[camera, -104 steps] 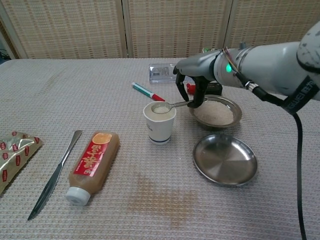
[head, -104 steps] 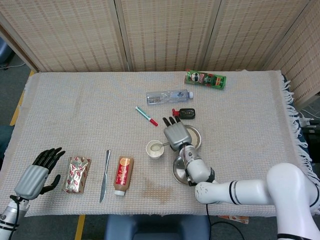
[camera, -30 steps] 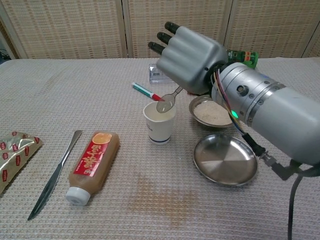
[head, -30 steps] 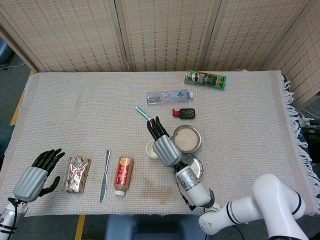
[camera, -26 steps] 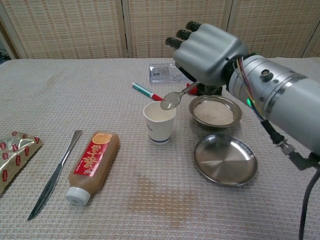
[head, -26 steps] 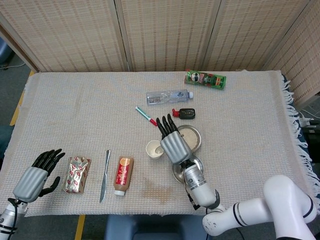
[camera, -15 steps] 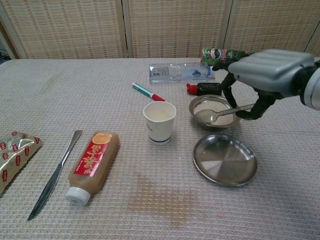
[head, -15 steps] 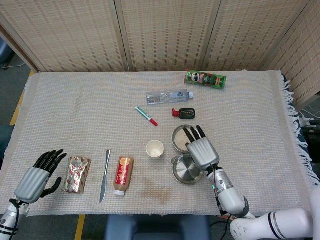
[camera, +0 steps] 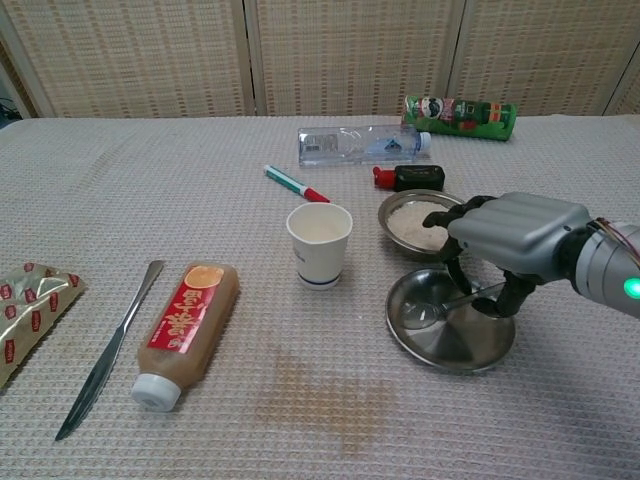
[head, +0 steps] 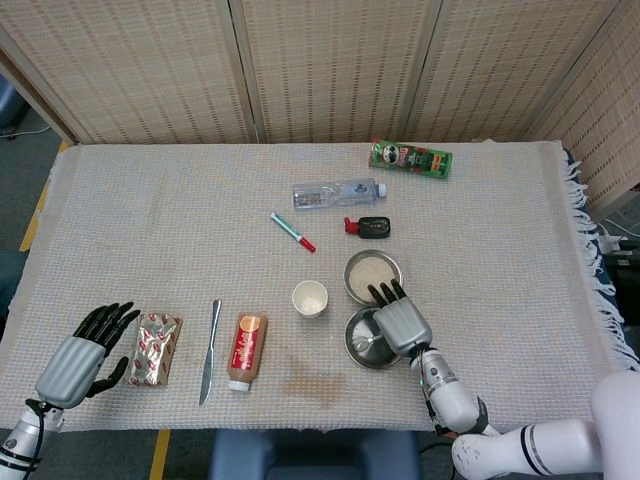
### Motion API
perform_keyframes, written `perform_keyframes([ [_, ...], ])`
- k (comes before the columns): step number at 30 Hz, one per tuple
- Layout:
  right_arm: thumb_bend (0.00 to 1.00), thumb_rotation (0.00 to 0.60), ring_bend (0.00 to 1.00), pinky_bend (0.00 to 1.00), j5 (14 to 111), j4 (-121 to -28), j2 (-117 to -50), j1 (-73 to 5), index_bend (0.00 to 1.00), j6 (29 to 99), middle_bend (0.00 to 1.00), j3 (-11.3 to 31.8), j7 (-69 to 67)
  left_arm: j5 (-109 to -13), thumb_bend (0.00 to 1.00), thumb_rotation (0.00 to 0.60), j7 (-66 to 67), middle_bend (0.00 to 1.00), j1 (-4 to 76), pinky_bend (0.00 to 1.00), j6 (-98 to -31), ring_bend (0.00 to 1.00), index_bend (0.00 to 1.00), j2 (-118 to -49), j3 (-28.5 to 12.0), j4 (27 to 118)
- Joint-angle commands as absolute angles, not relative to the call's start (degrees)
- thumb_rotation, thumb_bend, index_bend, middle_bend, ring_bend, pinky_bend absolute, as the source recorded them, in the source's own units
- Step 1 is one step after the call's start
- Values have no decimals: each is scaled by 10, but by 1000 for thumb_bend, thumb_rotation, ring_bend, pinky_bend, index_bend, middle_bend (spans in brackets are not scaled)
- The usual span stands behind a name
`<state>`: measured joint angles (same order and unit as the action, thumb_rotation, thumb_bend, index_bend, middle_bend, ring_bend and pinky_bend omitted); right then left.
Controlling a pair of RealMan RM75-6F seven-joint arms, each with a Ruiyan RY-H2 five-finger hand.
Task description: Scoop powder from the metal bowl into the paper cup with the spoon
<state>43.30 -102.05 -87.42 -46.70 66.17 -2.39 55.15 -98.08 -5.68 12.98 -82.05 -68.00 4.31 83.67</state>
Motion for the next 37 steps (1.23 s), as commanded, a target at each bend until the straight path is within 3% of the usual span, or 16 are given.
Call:
perform_keyframes([
  [1,325,600,0,0,428,-1014,-881,-468,521,660,0,-25,559,-980,489,600,-58,0,129,93,-821,0,0,-680,43,835],
  [9,326,600,0,0,427,-1037,-864,-465,396,670,0,-27,568,-980,489,600,-61,0,129,94,-821,0,0,-681,44,832],
  [14,326,600,0,0,496,-1089,-824,-441,385,710,0,-30,529,-980,490,600,-59,0,128,94,-824,0,0,-679,43,835],
  [19,310,600,0,0,661,-1133,-765,-347,232,830,0,-87,436,-980,487,600,-60,0,125,95,-834,0,0,-677,41,836],
  [24,247,600,0,0,745,-1086,-738,-218,99,950,0,-155,321,-980,422,600,-74,0,124,95,-835,0,0,-679,41,829],
  [29,223,600,0,0,786,-1012,-736,-131,64,1034,0,-155,271,-970,413,600,-75,0,126,96,-831,0,0,-683,34,821],
  [37,197,600,0,0,811,-1003,-718,-115,2,994,0,-131,219,-966,413,600,-62,0,128,151,-823,0,0,-684,34,831],
])
